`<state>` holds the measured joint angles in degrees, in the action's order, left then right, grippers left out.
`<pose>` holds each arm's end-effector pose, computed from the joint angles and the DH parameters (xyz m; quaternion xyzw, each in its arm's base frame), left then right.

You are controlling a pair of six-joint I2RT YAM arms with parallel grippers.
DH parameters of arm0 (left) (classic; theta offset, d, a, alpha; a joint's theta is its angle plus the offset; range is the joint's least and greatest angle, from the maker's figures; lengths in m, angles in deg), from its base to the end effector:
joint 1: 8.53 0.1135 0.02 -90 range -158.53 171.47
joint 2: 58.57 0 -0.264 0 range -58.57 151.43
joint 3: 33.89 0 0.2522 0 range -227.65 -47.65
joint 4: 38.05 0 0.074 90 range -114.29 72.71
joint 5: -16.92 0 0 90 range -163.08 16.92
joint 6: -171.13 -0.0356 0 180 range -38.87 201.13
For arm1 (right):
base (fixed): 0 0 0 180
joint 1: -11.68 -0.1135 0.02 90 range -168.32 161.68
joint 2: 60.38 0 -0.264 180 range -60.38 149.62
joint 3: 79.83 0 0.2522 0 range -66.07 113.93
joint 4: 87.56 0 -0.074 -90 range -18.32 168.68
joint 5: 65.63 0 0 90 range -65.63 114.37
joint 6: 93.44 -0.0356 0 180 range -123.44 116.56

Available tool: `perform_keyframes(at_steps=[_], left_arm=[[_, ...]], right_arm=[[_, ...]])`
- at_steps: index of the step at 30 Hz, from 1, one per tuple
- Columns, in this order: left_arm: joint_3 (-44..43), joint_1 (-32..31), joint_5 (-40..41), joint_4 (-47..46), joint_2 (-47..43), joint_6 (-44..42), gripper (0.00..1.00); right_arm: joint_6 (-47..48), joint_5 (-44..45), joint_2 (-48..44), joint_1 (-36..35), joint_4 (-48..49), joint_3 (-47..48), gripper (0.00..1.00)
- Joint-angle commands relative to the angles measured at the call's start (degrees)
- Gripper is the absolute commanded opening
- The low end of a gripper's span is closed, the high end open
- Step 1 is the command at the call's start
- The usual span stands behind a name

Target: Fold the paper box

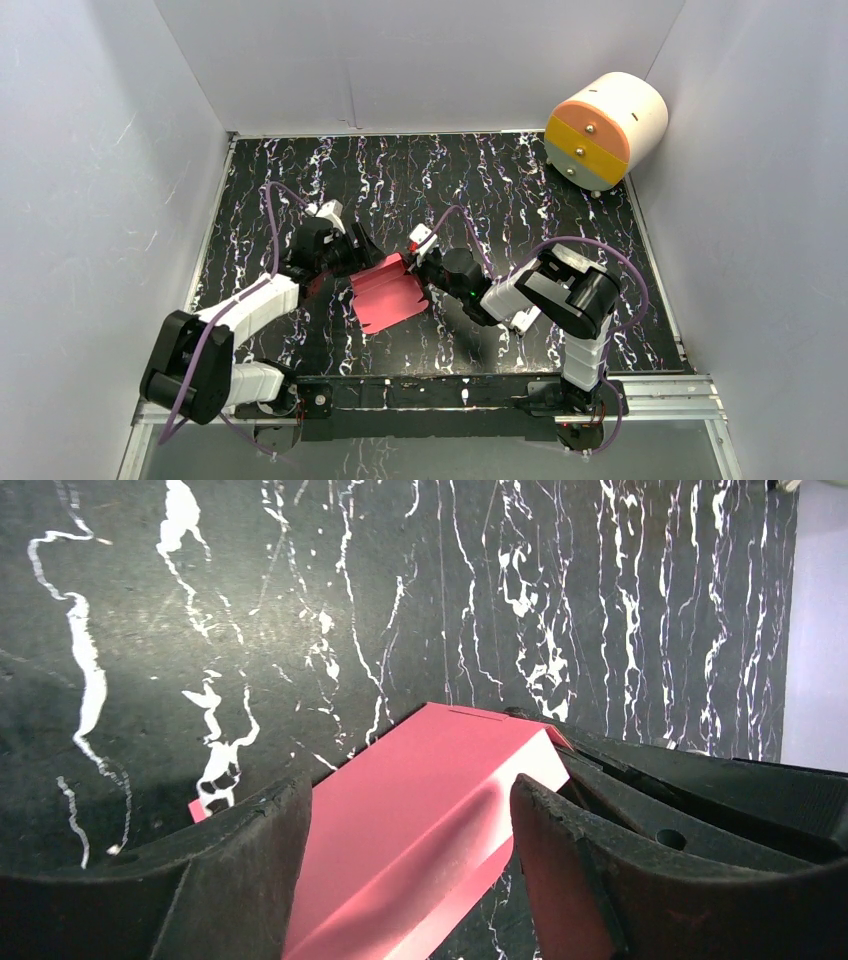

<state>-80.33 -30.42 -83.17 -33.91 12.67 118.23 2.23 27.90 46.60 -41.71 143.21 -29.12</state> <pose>0.2384 -0.1025 0.2049 -0.0693 0.8564 -0.3151 0.4031 0.2082 0.2766 0.1457 -0.3466 0.6540 0.2510 0.6238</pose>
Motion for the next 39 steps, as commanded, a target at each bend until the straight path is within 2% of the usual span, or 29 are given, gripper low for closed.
perform_keyframes(at_steps=[1,10,16,21,29,39], left_arm=[[-2.4,-0.7,-7.2,-3.1,2.4,-1.2,0.69],[-1.8,-1.8,-9.4,-6.6,5.3,-1.4,0.67],[0.0,-2.3,-6.6,-7.7,5.5,-1.7,0.62],[0.2,-2.5,-5.1,-8.2,6.9,-2.1,0.54],[0.3,-2.9,-2.7,-7.3,8.4,-3.0,0.49],[0.3,-2.9,-2.8,-7.4,7.9,-2.8,0.50]], right_arm=[[0.7,-0.9,1.1,-0.4,1.0,0.8,0.09],[0.2,-0.7,1.4,-0.4,0.5,1.3,0.10],[-0.1,-1.3,1.2,-0.4,0.4,1.1,0.13],[-0.1,-1.2,0.5,-0.3,0.2,0.4,0.16],[0.7,-3.1,-2.1,0.0,-0.8,-1.3,0.27],[4.3,-16.6,-6.4,3.9,-3.8,-3.1,0.39]])
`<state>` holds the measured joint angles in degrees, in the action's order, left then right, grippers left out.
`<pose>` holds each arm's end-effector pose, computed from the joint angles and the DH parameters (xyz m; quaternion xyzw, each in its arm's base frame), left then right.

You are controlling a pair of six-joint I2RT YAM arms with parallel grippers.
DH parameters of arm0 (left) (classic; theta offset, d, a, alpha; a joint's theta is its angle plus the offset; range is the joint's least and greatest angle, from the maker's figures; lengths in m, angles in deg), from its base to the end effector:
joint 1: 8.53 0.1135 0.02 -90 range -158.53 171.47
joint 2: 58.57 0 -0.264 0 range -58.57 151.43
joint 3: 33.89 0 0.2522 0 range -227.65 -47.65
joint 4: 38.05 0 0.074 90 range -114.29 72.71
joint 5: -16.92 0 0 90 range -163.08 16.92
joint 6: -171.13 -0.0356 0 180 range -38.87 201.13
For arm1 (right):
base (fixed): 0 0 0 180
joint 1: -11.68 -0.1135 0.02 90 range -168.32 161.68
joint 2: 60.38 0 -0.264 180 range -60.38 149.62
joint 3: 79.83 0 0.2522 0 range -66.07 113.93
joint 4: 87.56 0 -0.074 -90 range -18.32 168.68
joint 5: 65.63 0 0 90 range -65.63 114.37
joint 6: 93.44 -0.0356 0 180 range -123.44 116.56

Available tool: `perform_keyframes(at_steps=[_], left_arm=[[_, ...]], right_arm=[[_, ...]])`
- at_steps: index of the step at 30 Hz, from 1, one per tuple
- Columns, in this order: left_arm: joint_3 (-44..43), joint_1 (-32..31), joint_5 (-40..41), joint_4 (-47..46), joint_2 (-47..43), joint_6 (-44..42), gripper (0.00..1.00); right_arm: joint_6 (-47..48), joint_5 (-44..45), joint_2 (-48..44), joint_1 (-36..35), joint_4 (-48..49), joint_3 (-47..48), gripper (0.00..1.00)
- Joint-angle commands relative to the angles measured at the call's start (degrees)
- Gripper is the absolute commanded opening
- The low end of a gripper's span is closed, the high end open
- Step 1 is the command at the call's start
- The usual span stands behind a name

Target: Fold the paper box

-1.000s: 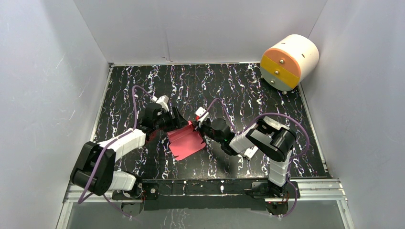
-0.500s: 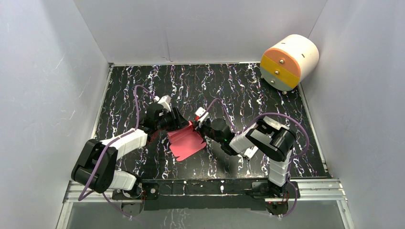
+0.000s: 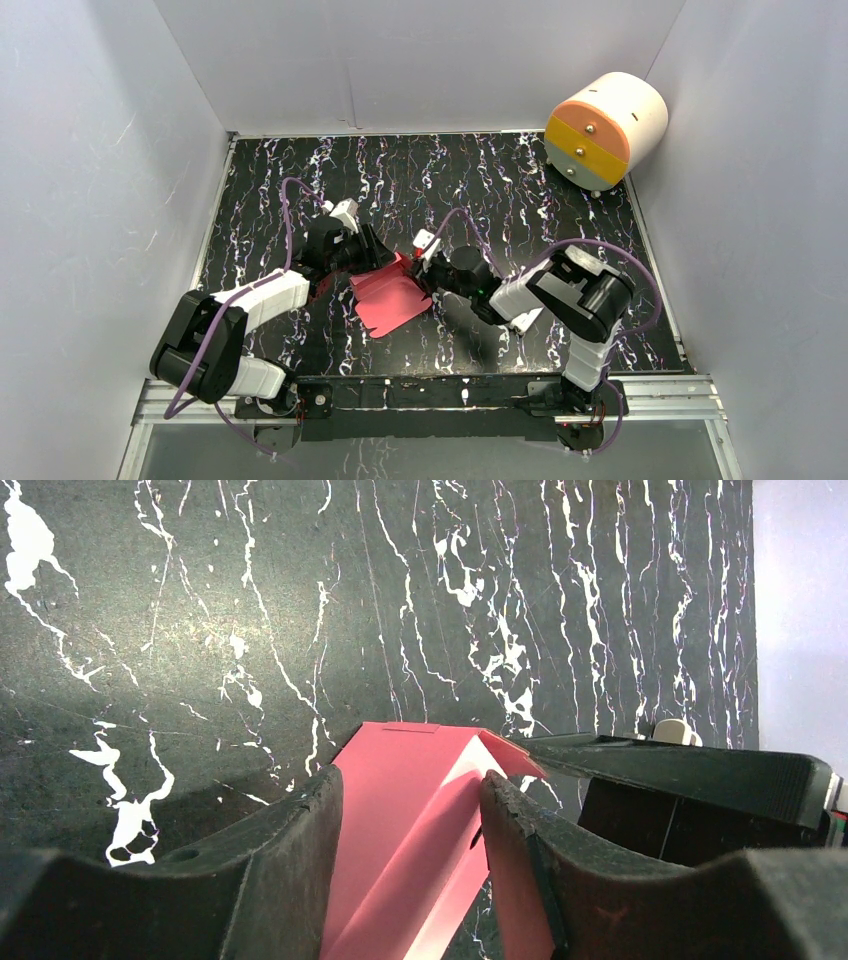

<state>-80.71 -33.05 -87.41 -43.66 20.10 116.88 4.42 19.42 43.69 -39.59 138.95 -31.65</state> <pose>0.2508 -0.1241 0.1913 -0.0169 0.8449 -0.3547 0.4000 0.2063 0.2622 0.1429 -0.4002 0.6489 0.2696 0.5883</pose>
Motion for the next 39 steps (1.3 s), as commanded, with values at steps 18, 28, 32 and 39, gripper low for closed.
perform_keyframes(at_steps=[18,28,32,39], left_arm=[[0.7,-0.3,0.2,1.5,0.7,-1.5,0.50],[1.1,-0.3,-0.8,0.6,0.6,-0.8,0.50],[1.4,-0.3,-1.1,-0.1,0.8,-0.4,0.50],[1.4,-0.3,-1.4,-0.4,1.2,-0.2,0.50]], right_arm=[[13.5,-22.2,-10.3,13.8,-23.0,7.7,0.48],[13.4,-26.2,-2.0,13.3,-22.0,11.4,0.49],[12.6,-30.1,-0.6,12.7,-21.3,11.8,0.46],[11.6,-33.6,0.7,11.4,-17.9,11.5,0.41]])
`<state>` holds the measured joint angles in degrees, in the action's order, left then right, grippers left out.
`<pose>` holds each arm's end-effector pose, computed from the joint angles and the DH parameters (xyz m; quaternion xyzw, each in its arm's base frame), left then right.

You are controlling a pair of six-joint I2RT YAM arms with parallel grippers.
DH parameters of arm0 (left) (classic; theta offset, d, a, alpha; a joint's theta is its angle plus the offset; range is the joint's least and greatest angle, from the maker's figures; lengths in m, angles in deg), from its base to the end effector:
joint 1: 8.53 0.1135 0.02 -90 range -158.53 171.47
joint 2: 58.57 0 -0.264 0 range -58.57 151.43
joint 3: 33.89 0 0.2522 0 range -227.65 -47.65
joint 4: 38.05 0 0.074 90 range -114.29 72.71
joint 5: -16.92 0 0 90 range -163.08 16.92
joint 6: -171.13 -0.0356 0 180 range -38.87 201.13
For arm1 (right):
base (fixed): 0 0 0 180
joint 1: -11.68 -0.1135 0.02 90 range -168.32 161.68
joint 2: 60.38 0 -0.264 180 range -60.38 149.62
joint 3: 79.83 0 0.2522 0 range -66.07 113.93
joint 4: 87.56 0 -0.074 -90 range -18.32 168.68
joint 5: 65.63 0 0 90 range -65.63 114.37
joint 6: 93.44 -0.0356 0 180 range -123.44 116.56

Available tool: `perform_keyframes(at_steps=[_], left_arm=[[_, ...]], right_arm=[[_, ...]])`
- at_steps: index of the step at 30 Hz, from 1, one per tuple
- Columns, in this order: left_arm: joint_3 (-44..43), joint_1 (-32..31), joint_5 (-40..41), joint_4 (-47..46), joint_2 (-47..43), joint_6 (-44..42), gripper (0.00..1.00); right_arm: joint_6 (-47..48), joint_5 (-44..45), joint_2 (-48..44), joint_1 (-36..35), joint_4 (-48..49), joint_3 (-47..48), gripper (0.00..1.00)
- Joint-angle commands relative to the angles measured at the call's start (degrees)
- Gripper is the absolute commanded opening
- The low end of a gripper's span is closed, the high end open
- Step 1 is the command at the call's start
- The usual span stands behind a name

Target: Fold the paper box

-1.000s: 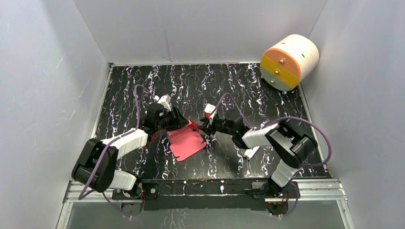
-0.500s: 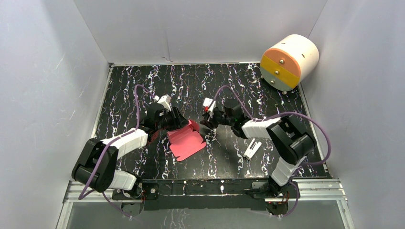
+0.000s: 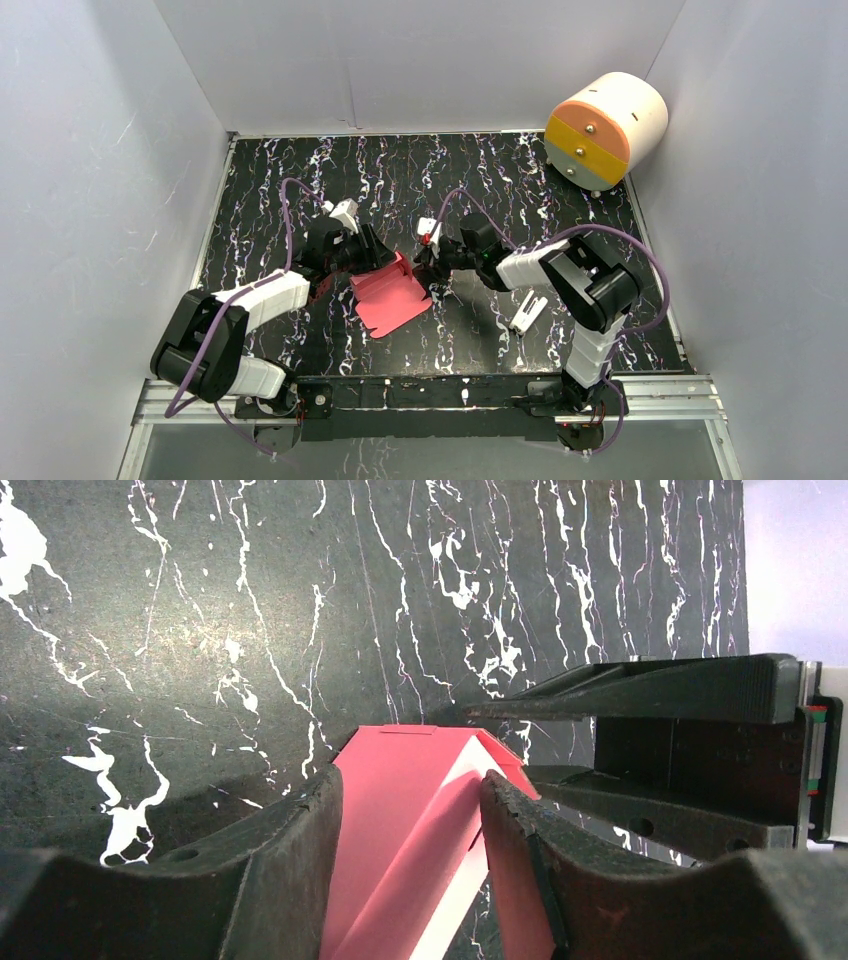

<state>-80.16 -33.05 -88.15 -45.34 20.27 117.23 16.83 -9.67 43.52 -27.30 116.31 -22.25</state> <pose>0.2504 -0.1244 0.1905 -0.0147 0.8402 -0.3634 0.4022 0.2621 0.2377 0.1479 -0.5344 0.6105 0.3265 0.4850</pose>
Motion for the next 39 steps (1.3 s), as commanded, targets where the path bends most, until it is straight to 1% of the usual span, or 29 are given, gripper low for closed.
perform_keyframes(at_steps=[1,7,14,19,25,30,34,39], left_arm=[[0.9,-0.3,-0.8,1.2,1.0,-0.5,0.50],[1.2,-0.3,-1.0,0.7,1.0,0.0,0.50],[1.3,-0.3,-2.6,-0.3,1.6,0.9,0.50],[1.3,-0.3,-3.7,-1.2,2.0,1.4,0.50],[1.5,-0.3,-5.0,-2.6,2.8,2.3,0.48],[1.6,-0.3,-6.6,-3.8,3.4,3.1,0.45],[1.8,-0.3,-7.8,-4.8,3.6,3.7,0.43],[2.2,-0.3,-10.6,-7.3,4.7,5.5,0.43]], right_arm=[[-0.8,-5.0,1.2,-1.0,4.8,2.4,0.40],[-0.9,-5.8,2.0,-1.7,5.3,3.2,0.40],[-2.1,-5.4,3.4,-2.2,8.9,3.4,0.41],[-1.7,-6.3,4.7,-2.5,9.8,4.2,0.38],[-1.1,-7.7,4.9,-2.7,10.6,4.6,0.32],[-0.4,-7.9,6.0,-3.0,10.5,5.6,0.31],[-0.7,-7.6,7.2,-3.3,12.4,5.8,0.30],[-1.1,-7.1,7.9,-3.7,14.8,6.0,0.29]])
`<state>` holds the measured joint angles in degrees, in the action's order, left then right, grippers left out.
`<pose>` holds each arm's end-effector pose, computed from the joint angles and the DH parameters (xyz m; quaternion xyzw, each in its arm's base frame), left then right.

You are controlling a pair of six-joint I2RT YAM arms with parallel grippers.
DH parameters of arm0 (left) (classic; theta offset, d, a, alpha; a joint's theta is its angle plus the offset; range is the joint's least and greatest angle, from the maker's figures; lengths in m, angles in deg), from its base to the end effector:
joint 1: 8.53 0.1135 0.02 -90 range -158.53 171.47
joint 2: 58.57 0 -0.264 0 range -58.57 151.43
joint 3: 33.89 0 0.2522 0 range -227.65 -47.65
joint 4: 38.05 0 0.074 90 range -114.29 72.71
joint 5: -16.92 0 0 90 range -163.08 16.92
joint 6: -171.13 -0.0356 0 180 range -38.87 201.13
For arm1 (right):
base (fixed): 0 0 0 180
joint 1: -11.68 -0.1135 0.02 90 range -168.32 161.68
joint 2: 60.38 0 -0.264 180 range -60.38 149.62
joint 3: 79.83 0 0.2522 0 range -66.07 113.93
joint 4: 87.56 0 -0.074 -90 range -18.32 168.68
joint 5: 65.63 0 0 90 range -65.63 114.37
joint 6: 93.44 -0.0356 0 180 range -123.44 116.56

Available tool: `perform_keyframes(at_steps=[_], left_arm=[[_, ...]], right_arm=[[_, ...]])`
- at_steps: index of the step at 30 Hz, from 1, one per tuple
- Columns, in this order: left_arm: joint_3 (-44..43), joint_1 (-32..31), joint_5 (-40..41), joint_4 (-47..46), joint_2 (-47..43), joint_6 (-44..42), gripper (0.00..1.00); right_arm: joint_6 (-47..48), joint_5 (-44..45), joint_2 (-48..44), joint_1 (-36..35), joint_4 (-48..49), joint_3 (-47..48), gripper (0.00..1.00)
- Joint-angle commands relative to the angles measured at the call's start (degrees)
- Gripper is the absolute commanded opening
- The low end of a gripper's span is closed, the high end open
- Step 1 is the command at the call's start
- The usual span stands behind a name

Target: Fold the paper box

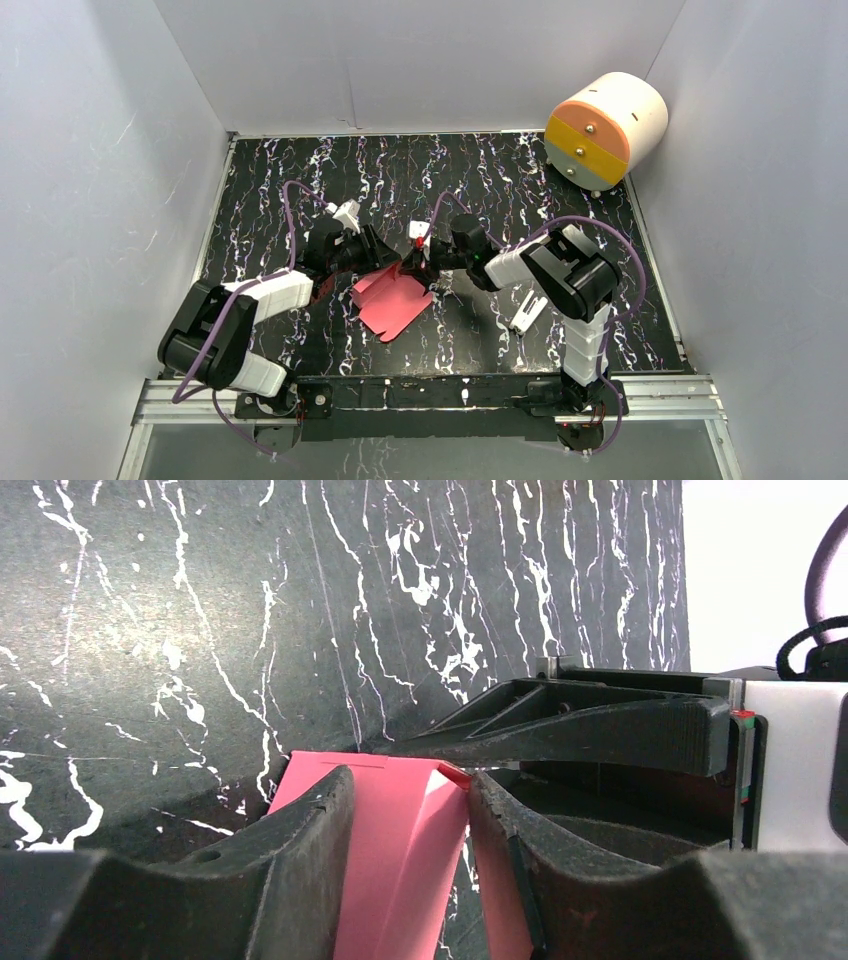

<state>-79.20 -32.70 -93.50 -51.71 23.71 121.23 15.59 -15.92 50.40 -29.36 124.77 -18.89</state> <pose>0.2546 -0.1279 0.1810 -0.0174 0.8277 -0.4131 0.3793 0.2661 0.2621 0.1371 -0.5553 0.5536 0.3786 0.4918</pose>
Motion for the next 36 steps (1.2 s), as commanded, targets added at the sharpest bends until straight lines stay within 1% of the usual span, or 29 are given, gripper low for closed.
perform_keyframes(at_steps=[1,13,19,26,30,36], left_arm=[[1.4,-0.6,-5.9,-1.7,1.6,1.9,0.43],[1.8,-0.6,-11.9,-7.5,4.2,5.9,0.44],[2.5,-0.6,-12.3,-9.4,4.4,7.8,0.46],[2.7,-0.6,-13.4,-10.8,5.0,9.3,0.46],[3.3,-0.6,-12.4,-11.3,4.7,10.0,0.46],[3.7,-0.6,-9.7,-7.8,3.5,8.8,0.47]], right_arm=[[0.1,-0.7,1.1,-1.7,6.7,2.7,0.29],[-1.9,2.5,1.3,-2.7,12.4,1.6,0.23],[-3.7,5.6,0.8,-2.8,14.3,0.3,0.18],[-7.2,11.3,0.3,-3.0,15.3,-0.5,0.11],[-10.0,15.8,0.1,-3.1,15.5,-0.7,0.08],[-13.5,24.6,-0.6,-3.6,12.0,-0.8,0.05]])
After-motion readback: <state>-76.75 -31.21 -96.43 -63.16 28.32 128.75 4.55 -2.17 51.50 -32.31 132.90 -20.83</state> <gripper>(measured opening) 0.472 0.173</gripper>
